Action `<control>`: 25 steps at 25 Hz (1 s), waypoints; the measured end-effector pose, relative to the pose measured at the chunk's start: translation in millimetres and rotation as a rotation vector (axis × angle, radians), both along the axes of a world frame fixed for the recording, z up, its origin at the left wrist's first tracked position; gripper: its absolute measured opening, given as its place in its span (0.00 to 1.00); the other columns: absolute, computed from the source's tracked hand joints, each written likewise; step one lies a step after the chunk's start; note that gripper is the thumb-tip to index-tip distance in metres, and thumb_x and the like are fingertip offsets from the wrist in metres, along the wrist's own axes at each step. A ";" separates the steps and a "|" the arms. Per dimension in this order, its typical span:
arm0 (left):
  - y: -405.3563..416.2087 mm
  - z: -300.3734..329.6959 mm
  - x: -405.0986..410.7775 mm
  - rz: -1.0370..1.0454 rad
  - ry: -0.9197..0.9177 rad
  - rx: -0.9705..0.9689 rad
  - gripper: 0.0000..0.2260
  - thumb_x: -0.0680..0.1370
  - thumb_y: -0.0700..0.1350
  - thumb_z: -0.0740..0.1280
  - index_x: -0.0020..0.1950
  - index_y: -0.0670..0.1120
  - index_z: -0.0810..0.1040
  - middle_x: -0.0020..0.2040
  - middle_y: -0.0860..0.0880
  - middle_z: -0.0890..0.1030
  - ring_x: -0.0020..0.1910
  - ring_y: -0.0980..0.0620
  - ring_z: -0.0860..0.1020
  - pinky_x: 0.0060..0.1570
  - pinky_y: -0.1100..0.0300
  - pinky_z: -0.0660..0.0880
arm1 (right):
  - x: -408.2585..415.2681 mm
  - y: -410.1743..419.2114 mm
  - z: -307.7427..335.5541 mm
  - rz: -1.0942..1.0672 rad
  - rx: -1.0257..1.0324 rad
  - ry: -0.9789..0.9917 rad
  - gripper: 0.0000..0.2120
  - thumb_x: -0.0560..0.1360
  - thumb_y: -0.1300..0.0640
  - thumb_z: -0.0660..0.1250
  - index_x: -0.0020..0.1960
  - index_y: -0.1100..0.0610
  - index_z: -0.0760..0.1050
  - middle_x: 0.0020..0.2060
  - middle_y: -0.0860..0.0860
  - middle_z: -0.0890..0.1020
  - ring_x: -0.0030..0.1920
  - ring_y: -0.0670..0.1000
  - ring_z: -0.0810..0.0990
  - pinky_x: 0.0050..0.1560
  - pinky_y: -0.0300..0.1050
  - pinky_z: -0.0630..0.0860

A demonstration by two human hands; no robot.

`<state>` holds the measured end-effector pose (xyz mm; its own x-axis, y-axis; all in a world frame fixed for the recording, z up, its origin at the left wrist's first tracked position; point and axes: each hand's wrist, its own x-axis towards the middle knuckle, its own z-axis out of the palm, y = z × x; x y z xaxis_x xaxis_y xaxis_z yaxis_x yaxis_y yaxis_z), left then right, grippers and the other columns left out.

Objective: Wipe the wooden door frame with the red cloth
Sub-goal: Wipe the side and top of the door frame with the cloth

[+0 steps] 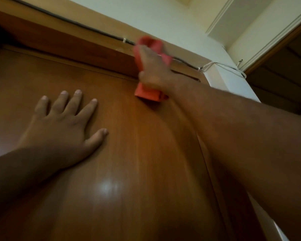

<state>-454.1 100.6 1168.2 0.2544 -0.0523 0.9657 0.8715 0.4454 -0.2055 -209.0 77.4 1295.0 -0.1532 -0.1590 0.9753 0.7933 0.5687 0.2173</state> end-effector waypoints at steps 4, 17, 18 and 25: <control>-15.5 -9.8 9.5 -0.050 -0.050 -0.067 0.40 0.76 0.74 0.42 0.81 0.54 0.62 0.81 0.41 0.66 0.79 0.37 0.66 0.73 0.35 0.60 | -76.4 -6.0 0.7 0.069 0.112 -0.241 0.41 0.71 0.67 0.68 0.79 0.57 0.53 0.79 0.53 0.57 0.78 0.54 0.54 0.75 0.48 0.51; -20.8 -14.7 10.6 -0.122 -0.052 -0.157 0.41 0.75 0.74 0.37 0.84 0.54 0.50 0.85 0.43 0.53 0.84 0.40 0.52 0.79 0.37 0.48 | -15.5 12.0 22.4 -0.067 -0.012 0.127 0.27 0.70 0.67 0.67 0.68 0.60 0.68 0.58 0.56 0.76 0.53 0.53 0.75 0.49 0.46 0.73; -21.9 -14.8 10.5 -0.118 -0.060 -0.159 0.41 0.75 0.74 0.37 0.84 0.54 0.51 0.85 0.43 0.54 0.84 0.40 0.53 0.79 0.37 0.49 | -40.0 2.5 29.6 -0.056 0.023 0.068 0.29 0.70 0.67 0.67 0.69 0.59 0.66 0.60 0.56 0.75 0.55 0.54 0.75 0.51 0.46 0.74; -24.7 -16.6 15.1 -0.121 -0.093 -0.182 0.42 0.74 0.75 0.35 0.84 0.55 0.48 0.85 0.45 0.52 0.84 0.42 0.51 0.79 0.39 0.47 | -88.9 -9.4 15.7 0.082 0.235 -0.153 0.44 0.70 0.69 0.68 0.79 0.52 0.52 0.77 0.56 0.61 0.76 0.55 0.61 0.72 0.51 0.61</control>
<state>-439.0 75.9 1151.6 0.1661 0.1002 0.9810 0.9351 0.2997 -0.1889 -297.9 68.0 1310.8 -0.2734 -0.3956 0.8768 0.6944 0.5496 0.4645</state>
